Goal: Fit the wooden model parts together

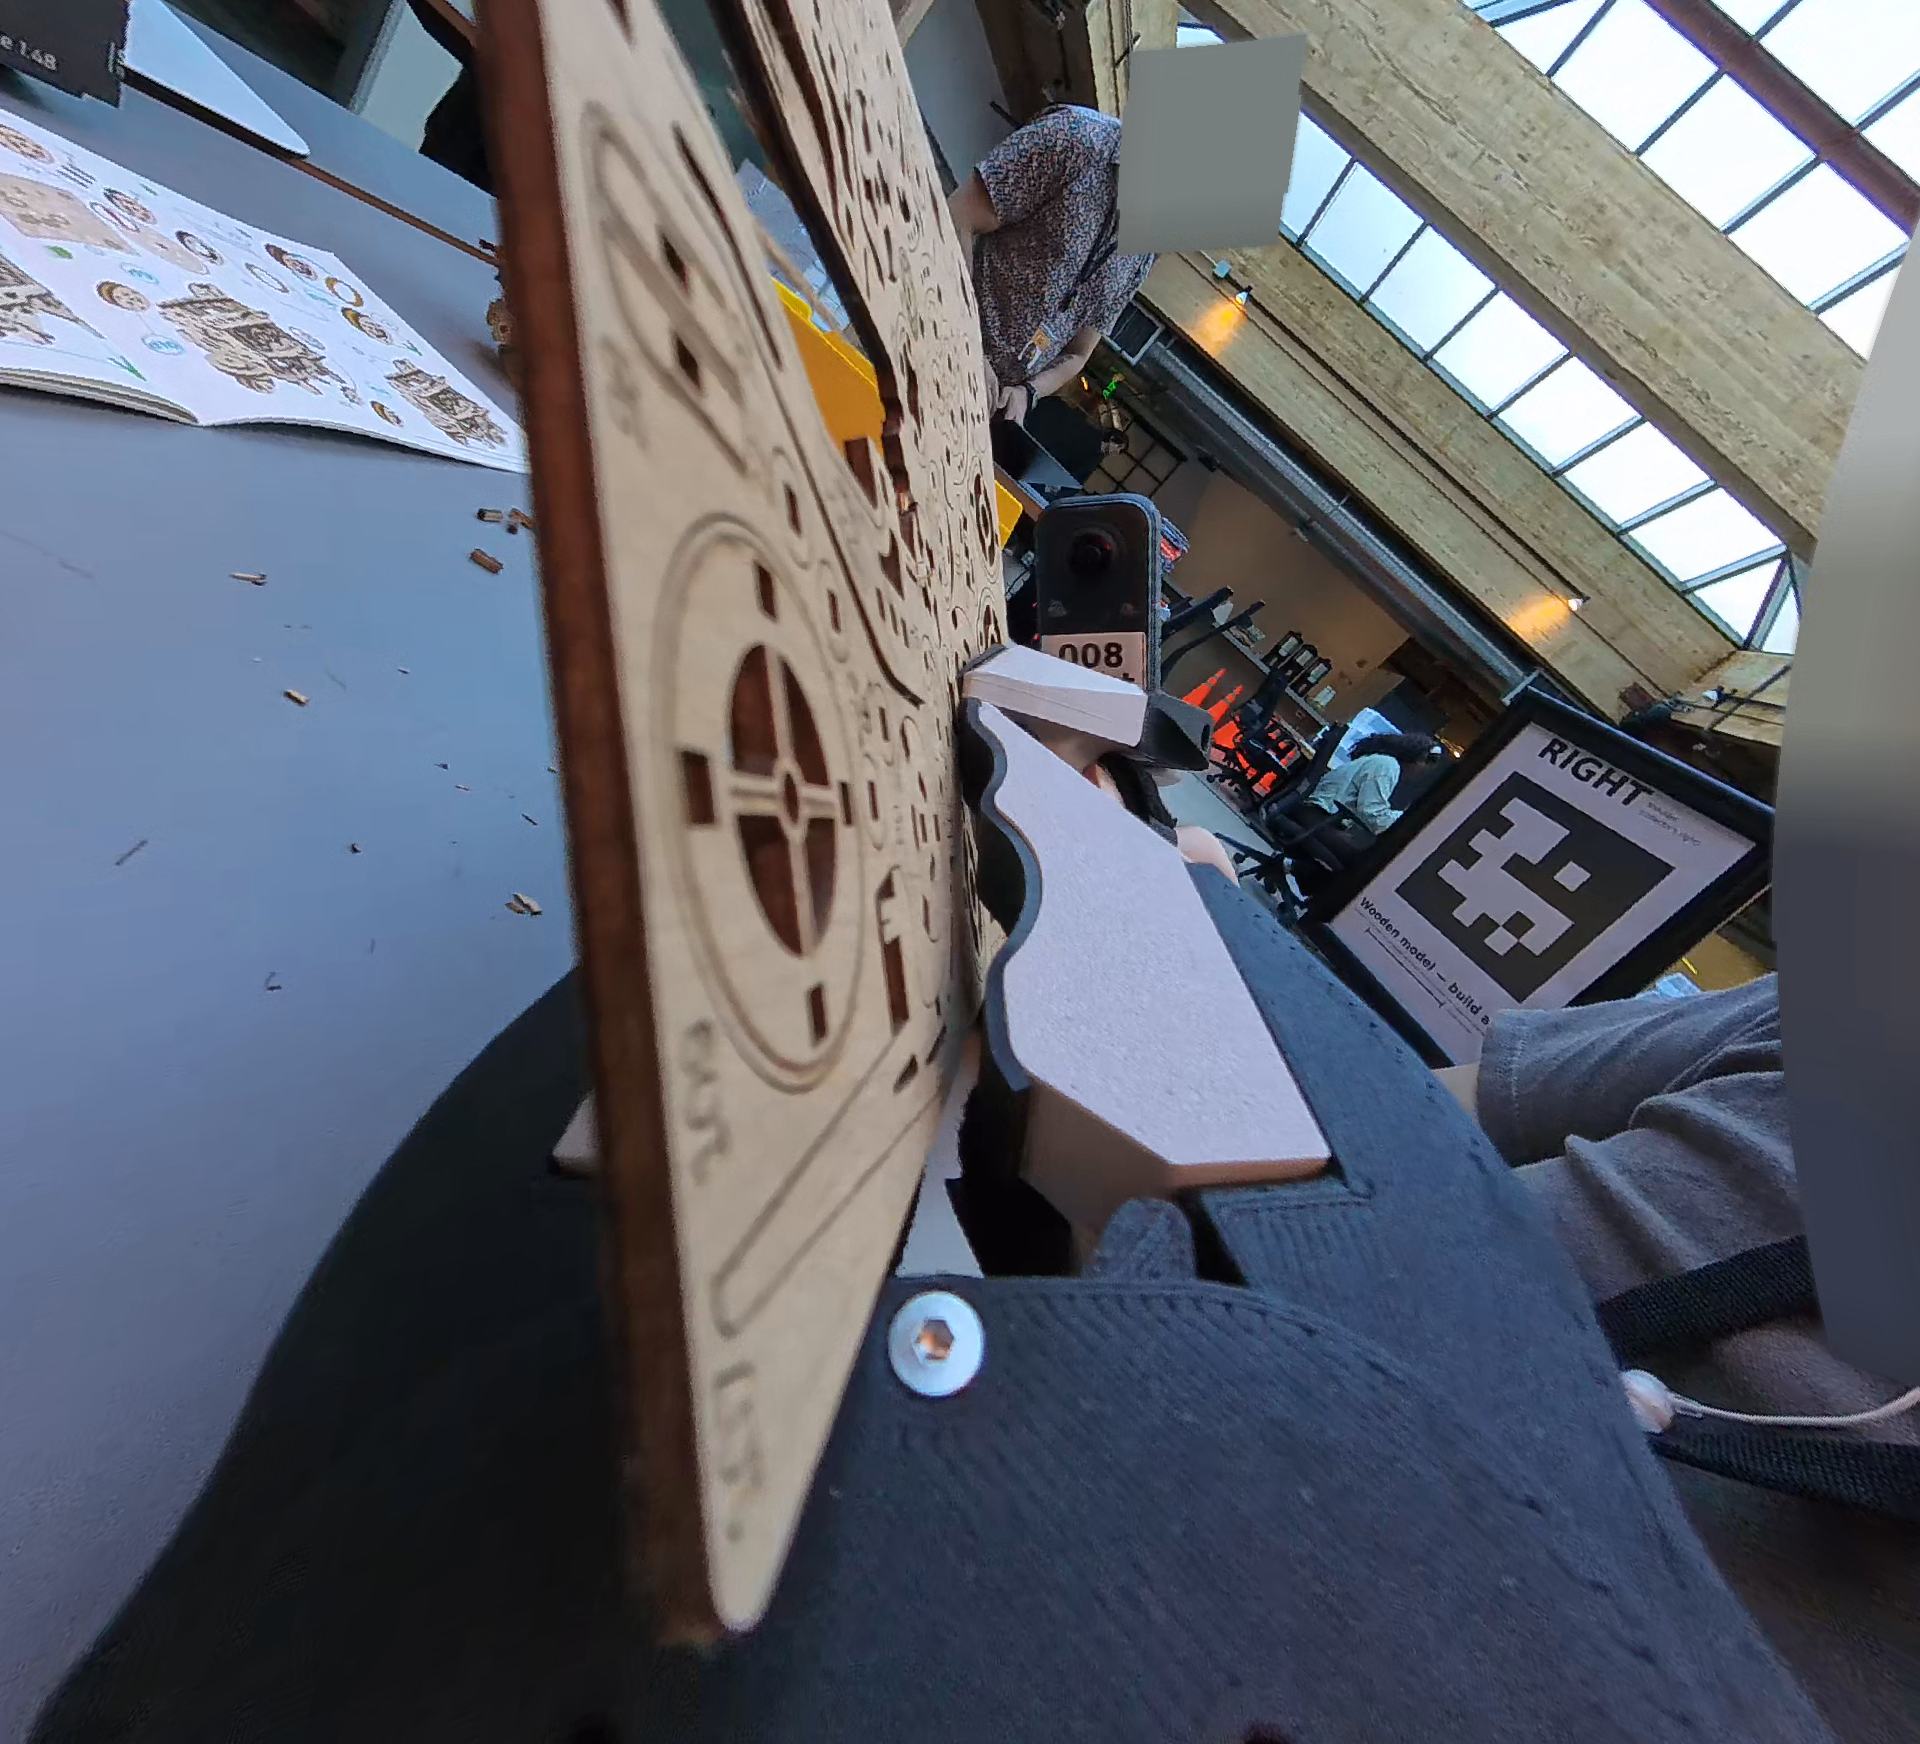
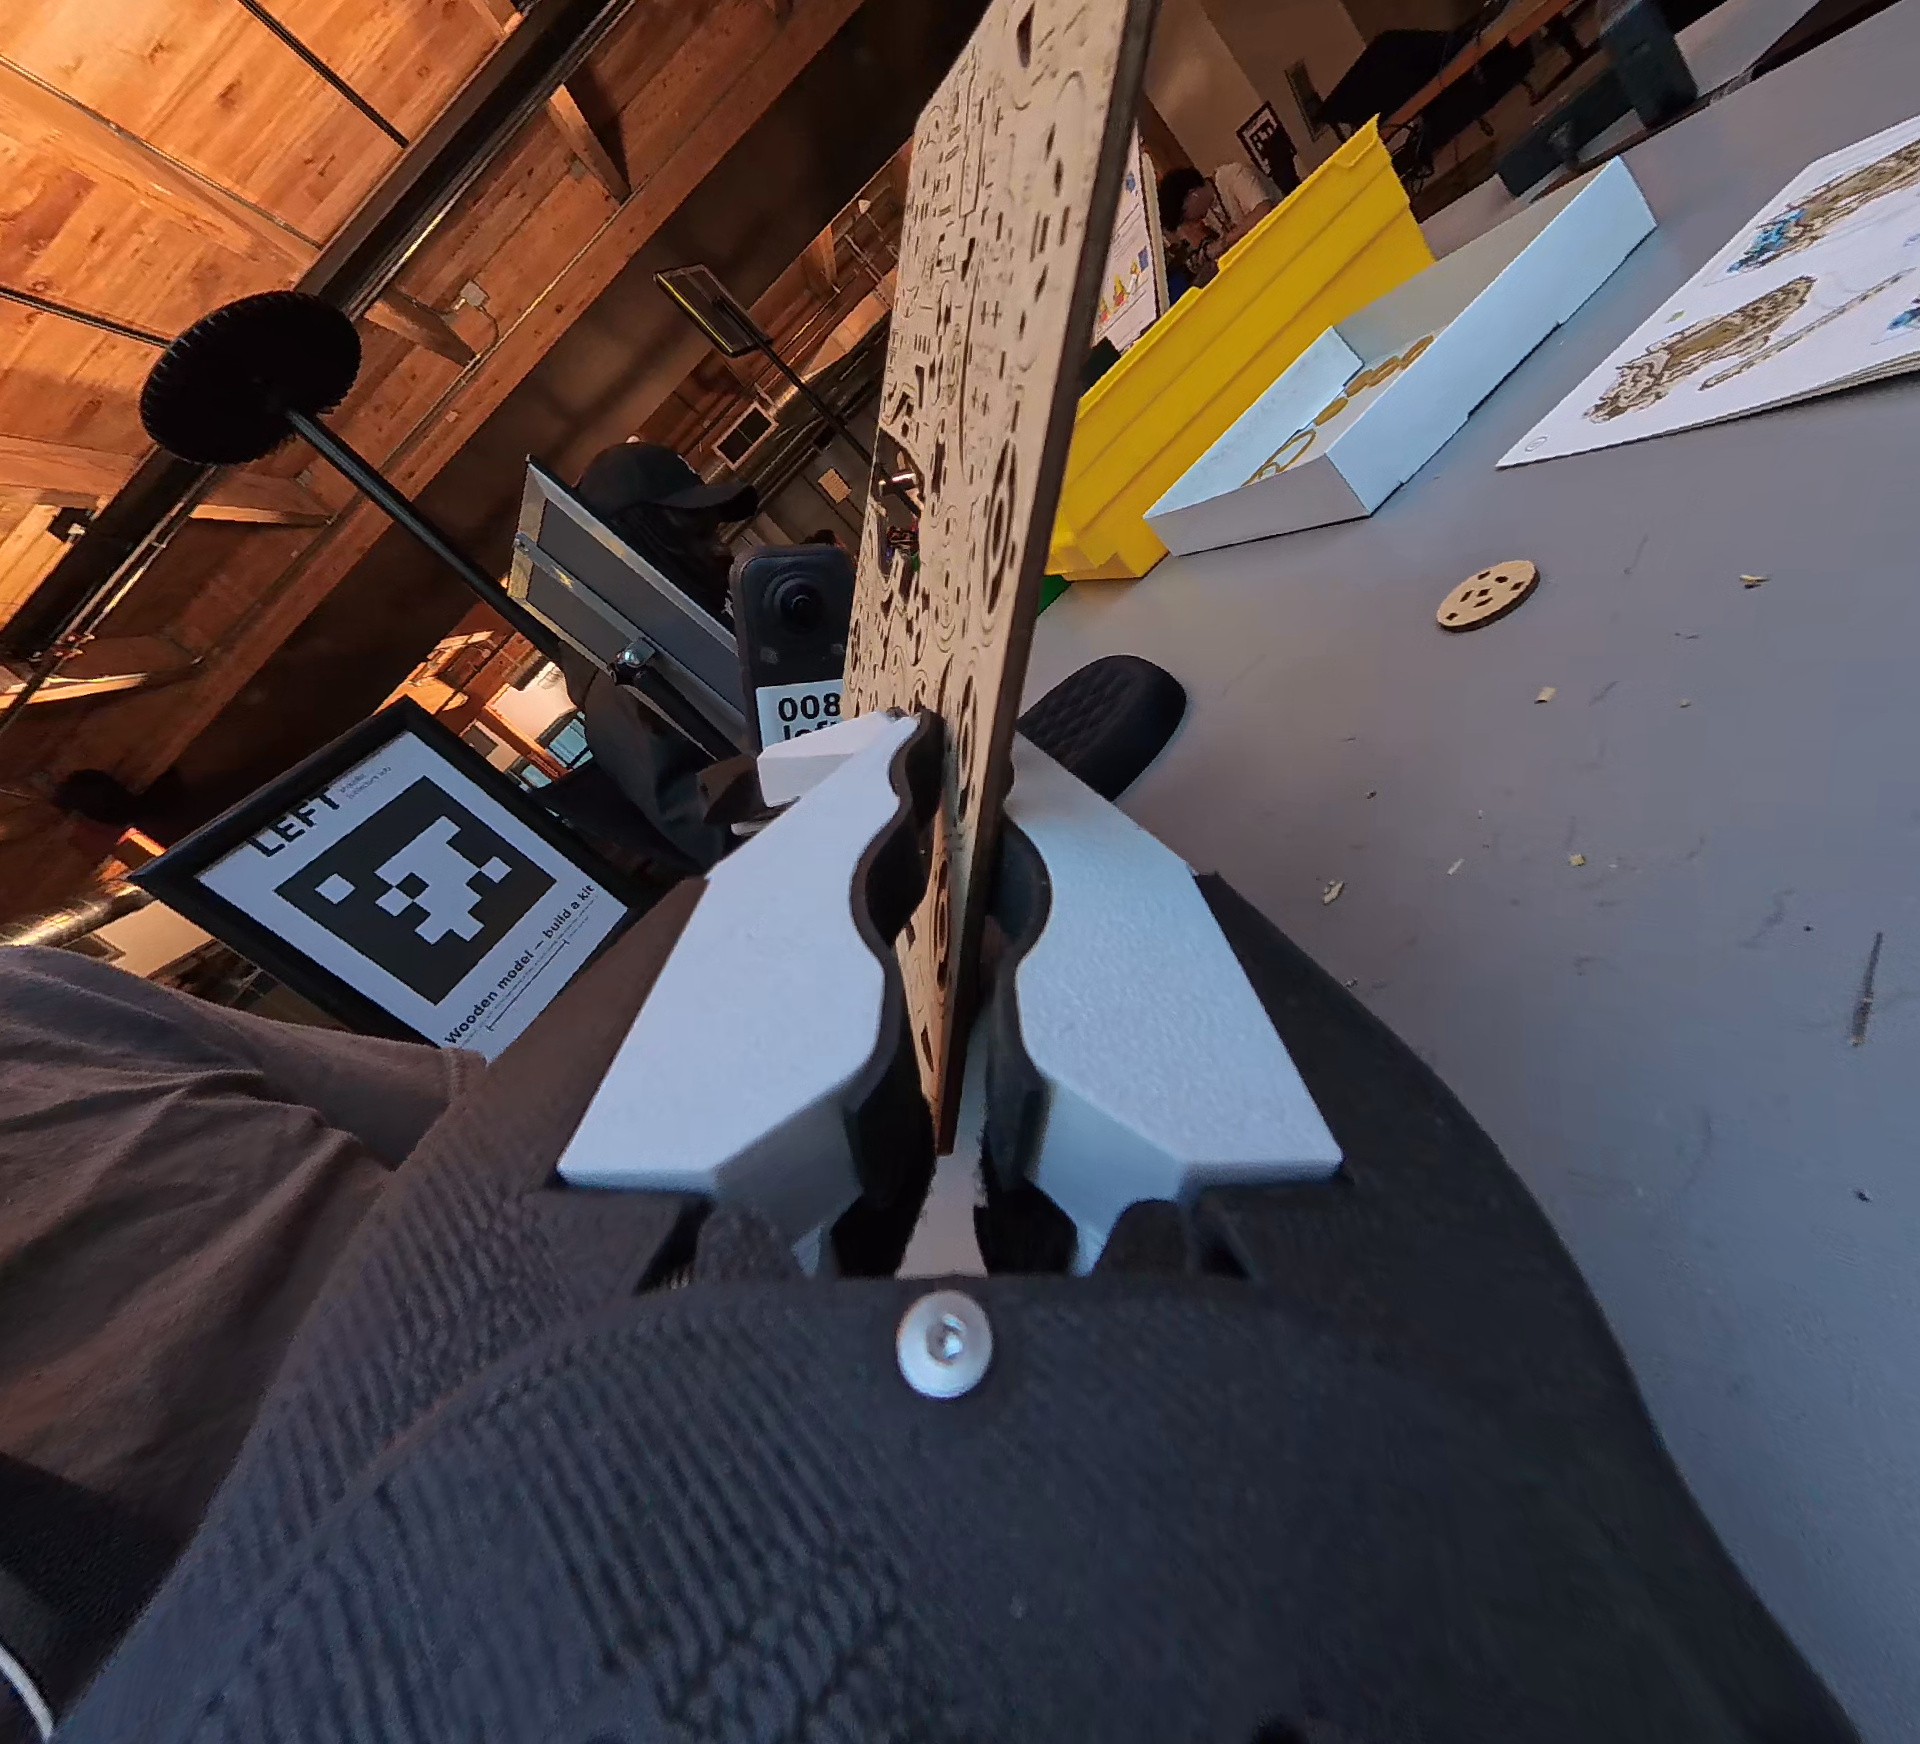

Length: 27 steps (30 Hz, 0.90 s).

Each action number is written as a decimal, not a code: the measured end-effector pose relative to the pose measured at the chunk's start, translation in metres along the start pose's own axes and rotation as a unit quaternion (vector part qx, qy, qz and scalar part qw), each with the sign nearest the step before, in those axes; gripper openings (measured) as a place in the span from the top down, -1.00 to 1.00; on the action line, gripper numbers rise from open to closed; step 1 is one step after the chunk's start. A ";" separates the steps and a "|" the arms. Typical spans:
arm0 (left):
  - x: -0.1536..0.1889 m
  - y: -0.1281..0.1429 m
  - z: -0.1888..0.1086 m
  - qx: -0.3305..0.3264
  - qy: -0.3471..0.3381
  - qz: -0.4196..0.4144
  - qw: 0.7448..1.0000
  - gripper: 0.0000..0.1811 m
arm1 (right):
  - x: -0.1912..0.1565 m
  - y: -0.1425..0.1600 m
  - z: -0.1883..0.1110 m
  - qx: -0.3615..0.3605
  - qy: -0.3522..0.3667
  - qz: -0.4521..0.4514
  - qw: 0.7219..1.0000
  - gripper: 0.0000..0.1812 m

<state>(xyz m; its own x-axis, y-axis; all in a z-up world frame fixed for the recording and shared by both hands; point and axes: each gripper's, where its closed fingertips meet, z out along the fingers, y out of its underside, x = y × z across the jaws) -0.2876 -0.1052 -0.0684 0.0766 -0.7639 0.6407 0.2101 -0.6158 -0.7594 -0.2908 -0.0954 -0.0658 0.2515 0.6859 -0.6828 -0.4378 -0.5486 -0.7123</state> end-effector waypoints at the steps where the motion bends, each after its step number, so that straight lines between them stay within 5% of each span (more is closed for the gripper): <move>1: -0.001 0.000 0.000 0.000 0.000 -0.002 1.000 1.00 | 0.001 0.000 0.000 0.000 0.001 0.004 1.000 1.00; 27: 0.006 0.000 0.004 -0.002 0.031 -0.004 0.999 1.00 | -0.006 0.000 -0.009 -0.024 -0.038 0.024 0.999 1.00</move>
<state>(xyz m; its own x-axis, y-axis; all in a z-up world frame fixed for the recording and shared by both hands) -0.2837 -0.1089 -0.0645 0.0132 -0.7691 0.6390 0.2073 -0.6231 -0.7542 -0.2841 -0.1040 -0.0631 0.1637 0.6915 -0.7036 -0.4062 -0.6027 -0.6868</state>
